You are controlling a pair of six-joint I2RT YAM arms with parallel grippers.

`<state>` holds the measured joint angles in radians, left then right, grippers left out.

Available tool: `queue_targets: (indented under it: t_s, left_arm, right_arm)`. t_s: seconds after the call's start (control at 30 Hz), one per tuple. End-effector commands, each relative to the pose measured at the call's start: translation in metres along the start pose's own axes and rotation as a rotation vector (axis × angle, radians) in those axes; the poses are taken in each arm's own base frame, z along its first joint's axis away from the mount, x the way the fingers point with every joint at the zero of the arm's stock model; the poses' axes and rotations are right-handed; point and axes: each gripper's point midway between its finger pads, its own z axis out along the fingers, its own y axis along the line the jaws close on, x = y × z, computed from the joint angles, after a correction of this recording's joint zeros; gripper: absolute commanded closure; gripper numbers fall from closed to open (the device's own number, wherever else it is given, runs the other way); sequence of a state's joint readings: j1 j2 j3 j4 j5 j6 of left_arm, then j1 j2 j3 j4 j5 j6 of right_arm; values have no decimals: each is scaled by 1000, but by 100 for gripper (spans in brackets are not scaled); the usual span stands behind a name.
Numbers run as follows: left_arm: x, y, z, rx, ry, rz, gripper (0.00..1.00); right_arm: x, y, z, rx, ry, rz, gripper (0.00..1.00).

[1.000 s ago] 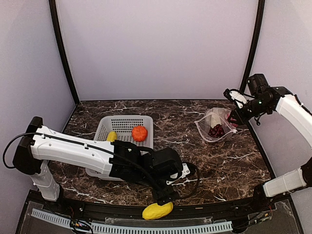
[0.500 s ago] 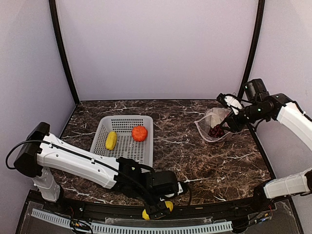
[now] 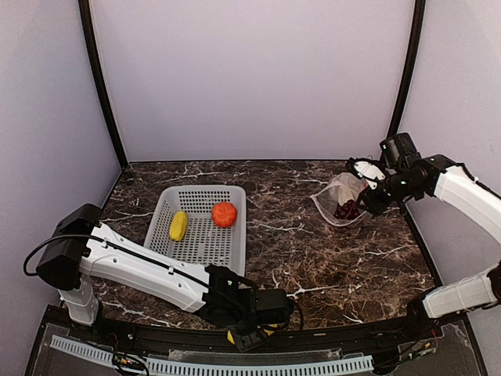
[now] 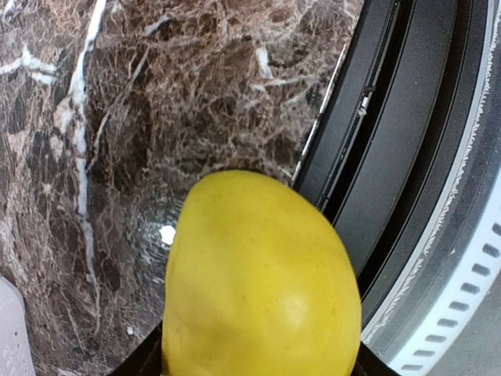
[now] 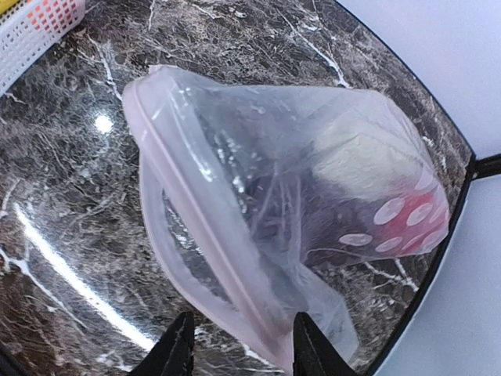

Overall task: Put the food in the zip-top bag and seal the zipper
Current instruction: Pick up the fake fruit at the center of the board.

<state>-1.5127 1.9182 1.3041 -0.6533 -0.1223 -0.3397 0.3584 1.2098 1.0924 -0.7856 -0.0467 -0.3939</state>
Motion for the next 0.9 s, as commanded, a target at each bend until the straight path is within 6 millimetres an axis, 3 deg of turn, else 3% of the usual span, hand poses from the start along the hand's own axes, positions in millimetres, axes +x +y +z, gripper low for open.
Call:
queue_targets:
  t_s: [0.0,0.1,0.2,0.37,0.4,0.43,0.47,0.5,0.53,0.57,0.6,0.7,0.83,0.87]
  left_arm:
    - [-15,0,-15,-9,-48,-22,51]
    - [-33,3,-26,-25,-104,-12,55]
    - [-70,13,-43,-17,-214,-49,59]
    - [-142,37,-90,45,-507,-161,63]
    - [-166,47,-106,65,-620,-199,64]
    - [-171,53,-116,76,-677,-214,64]
    - [-194,63,-139,94,-815,-242,65]
    - [-196,70,-146,92,-871,-255,65]
    - [-214,80,-173,102,-1016,-273,66]
    - [-217,85,-181,97,-1066,-279,66]
    - [-229,90,-204,99,-1176,-270,67]
    - [-250,86,-236,87,-1320,-179,68]
    - [-273,83,-257,65,-1430,-129,71]
    - [-277,83,-250,57,-1428,-122,71]
  right_arm:
    - [-8,-28,6,149,-2,18,68]
    - [-11,-37,11,187,-1,21,81]
    - [-16,-35,13,163,-1,30,100]
    - [-22,-27,0,124,-33,17,100]
    - [-23,-25,-5,109,-41,16,100]
    - [-25,-22,-10,94,-47,15,100]
    - [-26,-19,-16,79,-51,14,100]
    - [-29,-12,-22,39,-68,11,100]
    - [-31,-6,-28,9,-76,7,100]
    - [-34,-1,-35,-19,-90,7,100]
    - [-36,4,-40,-47,-97,9,100]
    - [-42,16,-55,-117,-123,18,100]
    - [-47,25,-68,-171,-144,24,100]
    - [-48,26,-71,-180,-147,25,100]
